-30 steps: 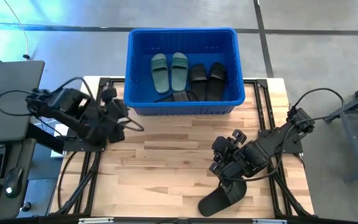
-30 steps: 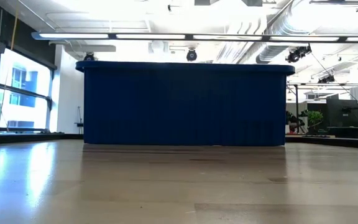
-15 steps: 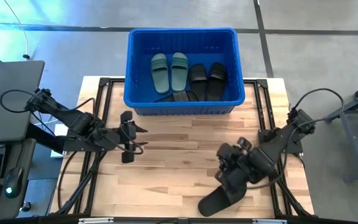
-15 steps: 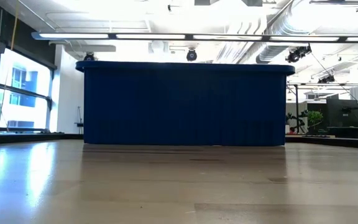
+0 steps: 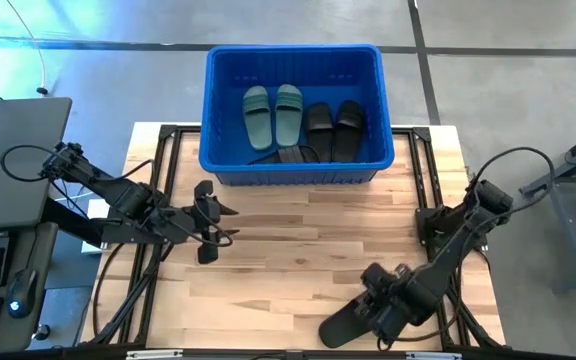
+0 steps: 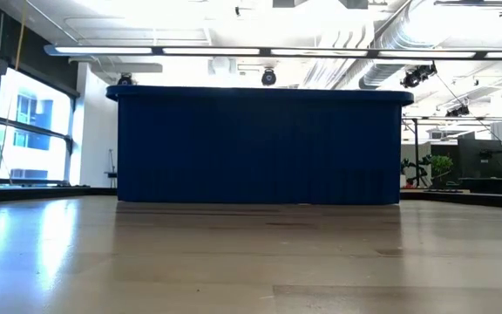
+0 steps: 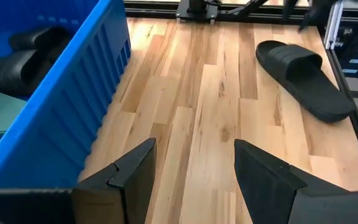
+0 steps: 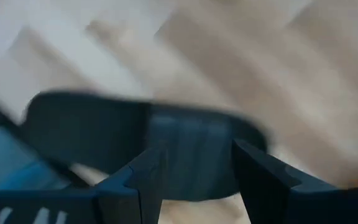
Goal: Pick and place slides into bin
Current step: Put the black slide into the bin
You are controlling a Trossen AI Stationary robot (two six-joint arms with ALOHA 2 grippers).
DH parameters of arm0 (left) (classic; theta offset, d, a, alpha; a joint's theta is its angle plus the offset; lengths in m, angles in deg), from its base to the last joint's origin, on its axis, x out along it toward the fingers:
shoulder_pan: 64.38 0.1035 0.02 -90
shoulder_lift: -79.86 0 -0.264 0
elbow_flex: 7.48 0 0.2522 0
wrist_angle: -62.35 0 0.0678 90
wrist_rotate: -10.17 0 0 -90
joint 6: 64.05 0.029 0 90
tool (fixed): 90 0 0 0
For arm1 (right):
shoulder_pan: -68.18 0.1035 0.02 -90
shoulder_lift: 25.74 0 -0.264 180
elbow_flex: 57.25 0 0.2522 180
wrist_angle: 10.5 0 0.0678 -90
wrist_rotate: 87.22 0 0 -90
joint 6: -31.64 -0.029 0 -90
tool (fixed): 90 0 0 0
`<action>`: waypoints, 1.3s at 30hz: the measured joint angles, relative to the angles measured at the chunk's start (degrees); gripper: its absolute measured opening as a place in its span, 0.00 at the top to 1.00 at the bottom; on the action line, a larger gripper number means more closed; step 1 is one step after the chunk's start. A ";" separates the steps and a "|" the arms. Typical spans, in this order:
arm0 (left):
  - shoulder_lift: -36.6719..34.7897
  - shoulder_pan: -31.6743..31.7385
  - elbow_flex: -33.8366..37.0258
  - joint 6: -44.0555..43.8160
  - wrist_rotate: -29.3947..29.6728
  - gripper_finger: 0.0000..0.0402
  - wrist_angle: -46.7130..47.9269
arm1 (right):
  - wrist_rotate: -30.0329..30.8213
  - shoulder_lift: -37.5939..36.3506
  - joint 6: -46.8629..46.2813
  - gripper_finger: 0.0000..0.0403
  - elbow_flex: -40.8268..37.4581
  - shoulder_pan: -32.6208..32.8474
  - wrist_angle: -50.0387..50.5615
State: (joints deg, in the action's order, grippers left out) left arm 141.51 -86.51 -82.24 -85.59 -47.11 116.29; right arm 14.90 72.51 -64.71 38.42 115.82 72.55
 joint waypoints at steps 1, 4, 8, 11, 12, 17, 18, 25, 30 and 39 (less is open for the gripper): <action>0.00 0.00 0.00 -0.09 -0.47 0.50 -0.04 | -0.23 0.01 0.53 0.58 -1.56 0.24 -3.66; 0.00 0.00 0.00 -2.00 -3.08 0.50 0.06 | 1.40 0.01 1.73 0.58 -4.49 0.57 -10.64; 0.15 -0.02 0.00 -2.97 -6.20 0.50 0.33 | 0.91 0.01 1.21 0.58 -5.01 0.54 -12.67; 0.15 -0.02 0.00 -2.99 -7.60 0.50 0.31 | 1.16 0.01 1.16 0.58 -5.01 0.69 -15.90; 0.15 -0.02 0.00 -2.95 -7.64 0.50 0.33 | 1.16 0.01 2.10 0.58 -5.01 0.76 -17.24; 0.15 -0.02 0.00 -1.15 -7.30 0.50 0.38 | -0.69 0.27 6.65 0.58 -5.01 1.20 -20.99; 0.15 -0.02 0.00 -0.85 -6.94 0.50 0.40 | -0.86 0.27 7.51 0.58 -5.01 1.24 -22.49; 0.15 -0.02 0.00 1.74 -6.15 0.50 0.49 | -3.65 2.41 9.75 0.58 -4.94 1.55 -32.45; 0.15 -0.02 0.00 2.40 -6.13 0.50 0.82 | -6.50 6.81 4.21 0.58 -4.94 0.98 -33.71; 0.15 -0.02 -0.02 5.49 -6.13 0.50 2.09 | -6.82 8.65 1.68 0.58 -4.92 -3.37 -18.91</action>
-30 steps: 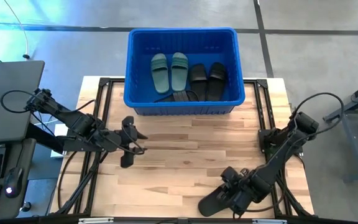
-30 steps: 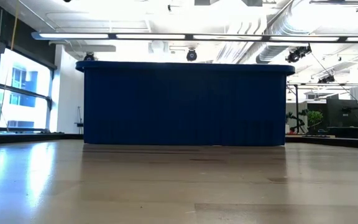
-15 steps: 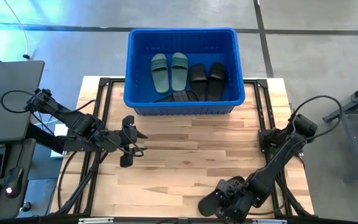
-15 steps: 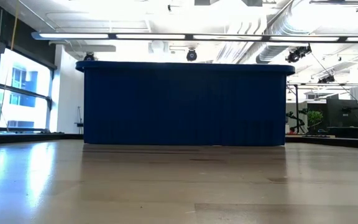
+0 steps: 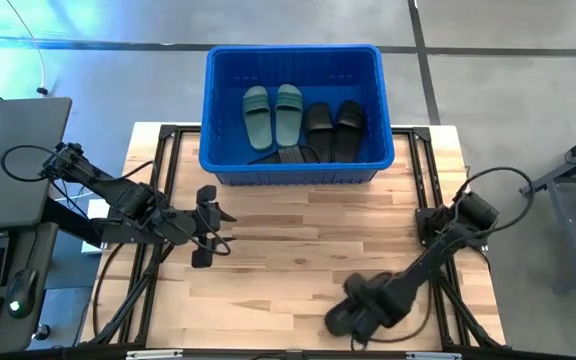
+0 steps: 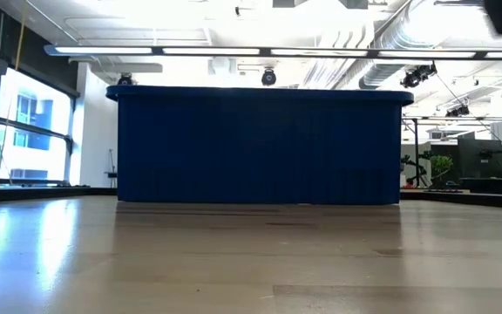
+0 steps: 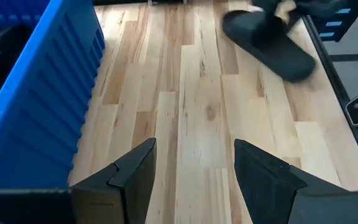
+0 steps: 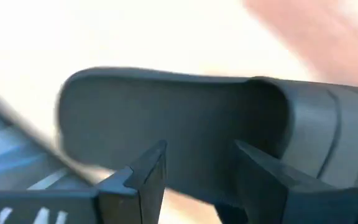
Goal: Pick and place slides into bin
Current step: Put the black slide into the bin
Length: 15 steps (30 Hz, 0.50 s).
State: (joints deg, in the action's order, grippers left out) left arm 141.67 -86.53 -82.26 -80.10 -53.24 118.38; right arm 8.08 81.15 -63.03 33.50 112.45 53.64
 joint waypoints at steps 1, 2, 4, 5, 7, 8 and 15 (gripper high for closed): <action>0.00 0.00 0.00 -0.01 0.00 0.50 0.12 | -0.01 0.00 0.10 0.58 0.00 -0.82 2.76; 0.00 0.00 0.00 -0.01 -0.01 0.50 0.44 | 0.00 0.00 0.16 0.58 0.00 -1.66 5.40; 0.00 0.00 0.00 -0.01 0.00 0.50 1.19 | -0.18 0.00 0.18 0.58 0.00 -3.29 9.92; 0.00 0.00 0.00 -0.01 0.00 0.50 1.51 | -0.32 0.00 0.18 0.58 0.00 -4.19 12.30; 0.00 0.00 0.00 -0.01 -0.01 0.50 1.99 | -0.31 0.00 0.18 0.58 0.00 -5.84 15.88; 0.00 0.00 0.00 -0.01 0.00 0.50 2.04 | -0.28 0.00 0.18 0.58 -0.01 -6.59 16.93; 0.00 0.00 0.00 -0.03 -0.42 0.50 3.02 | 2.65 0.00 4.86 0.58 2.41 -9.30 16.95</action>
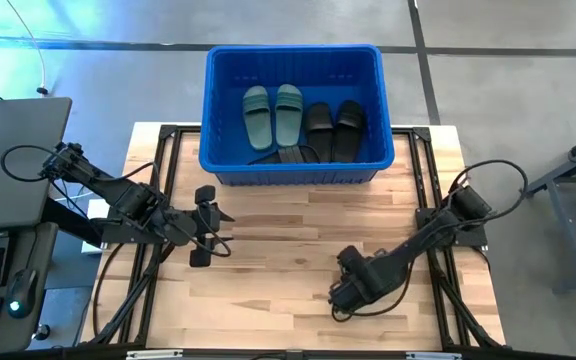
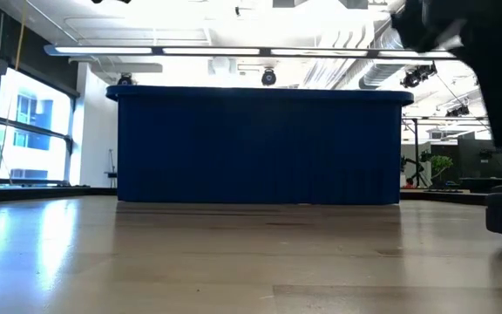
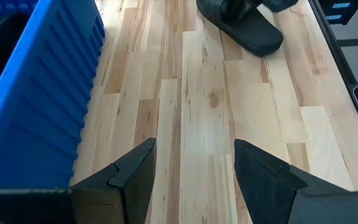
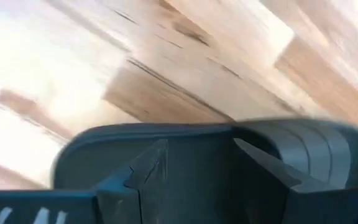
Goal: Pick and place slides into bin
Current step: Put the black slide into the bin
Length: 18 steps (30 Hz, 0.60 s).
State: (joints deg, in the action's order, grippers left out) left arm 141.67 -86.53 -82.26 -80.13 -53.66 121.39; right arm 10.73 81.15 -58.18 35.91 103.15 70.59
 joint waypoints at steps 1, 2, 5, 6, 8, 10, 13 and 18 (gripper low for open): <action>0.00 0.00 0.00 0.00 0.00 0.50 0.01 | 0.96 0.00 1.12 0.58 0.92 -0.03 0.87; 0.00 0.00 0.00 0.00 -0.01 0.50 -0.01 | 1.71 0.00 1.97 0.58 2.03 -0.03 2.09; 0.00 0.00 0.00 0.00 0.01 0.50 -0.01 | 2.89 0.00 2.83 0.58 5.40 -0.03 7.52; 0.00 0.00 0.00 0.00 0.01 0.50 -0.01 | 2.98 0.00 2.75 0.58 6.29 -0.03 9.37; 0.00 0.00 0.00 0.00 0.01 0.50 -0.01 | 1.73 -0.02 2.69 0.58 7.12 -0.03 11.86; 0.00 0.00 0.00 0.00 0.01 0.50 -0.01 | -1.71 -0.02 2.69 0.58 6.95 -0.03 12.79; 0.00 0.00 0.00 -0.02 0.01 0.50 -0.01 | -6.59 -0.01 2.33 0.58 5.64 0.18 13.13; 0.00 0.00 0.00 0.00 0.01 0.50 0.00 | -7.88 0.00 -1.73 0.58 5.02 0.76 18.77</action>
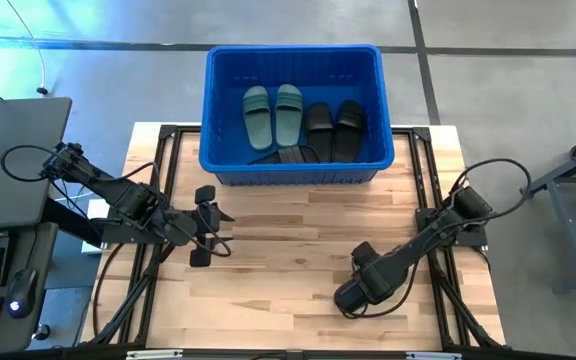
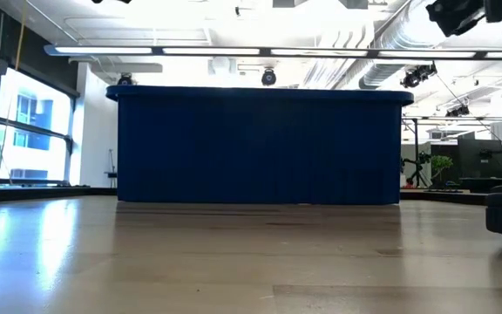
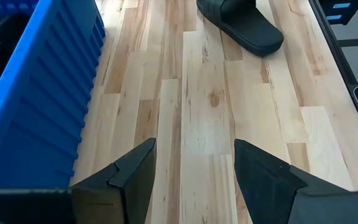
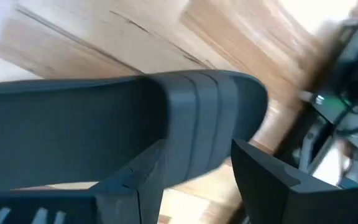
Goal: Pick and place slides into bin
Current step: Put the black slide into the bin
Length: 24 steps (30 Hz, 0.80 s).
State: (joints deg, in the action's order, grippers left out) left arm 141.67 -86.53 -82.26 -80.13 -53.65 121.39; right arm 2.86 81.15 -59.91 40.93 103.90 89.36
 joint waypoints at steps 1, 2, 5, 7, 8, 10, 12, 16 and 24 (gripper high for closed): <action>0.00 0.00 0.00 0.02 0.00 0.50 0.00 | -0.20 0.00 -0.06 0.58 0.00 0.00 0.05; 0.00 0.00 0.00 0.23 0.01 0.50 -0.01 | -0.34 0.00 -0.02 0.58 0.00 0.00 -0.27; 0.00 0.00 0.00 0.68 0.00 0.50 -0.05 | 0.07 0.00 -0.06 0.58 0.00 0.00 -2.83; 0.00 0.00 0.00 0.68 0.02 0.50 -0.07 | 2.27 0.00 -0.97 0.58 0.00 0.08 -5.25; 0.00 0.00 -0.02 0.70 0.02 0.50 -0.07 | 3.37 0.00 -1.77 0.58 0.00 0.23 -5.60; 0.00 0.00 -0.02 0.74 0.02 0.50 -0.07 | 5.37 0.15 -3.36 0.58 0.00 0.33 -5.33; 0.00 0.00 -0.02 0.91 0.05 0.50 -0.07 | 6.05 0.85 -3.96 0.58 0.00 0.55 -4.88; 0.00 0.00 -0.02 1.47 0.20 0.50 -0.07 | 3.57 3.90 -2.57 0.58 0.00 0.89 -3.12; 0.00 0.00 -0.02 1.47 0.24 0.50 -0.10 | 4.22 7.44 -2.49 0.58 -0.02 1.38 0.87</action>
State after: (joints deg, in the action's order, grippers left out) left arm 141.67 -86.53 -82.28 -78.66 -53.41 121.30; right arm 7.07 88.59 -62.40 40.91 105.28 90.23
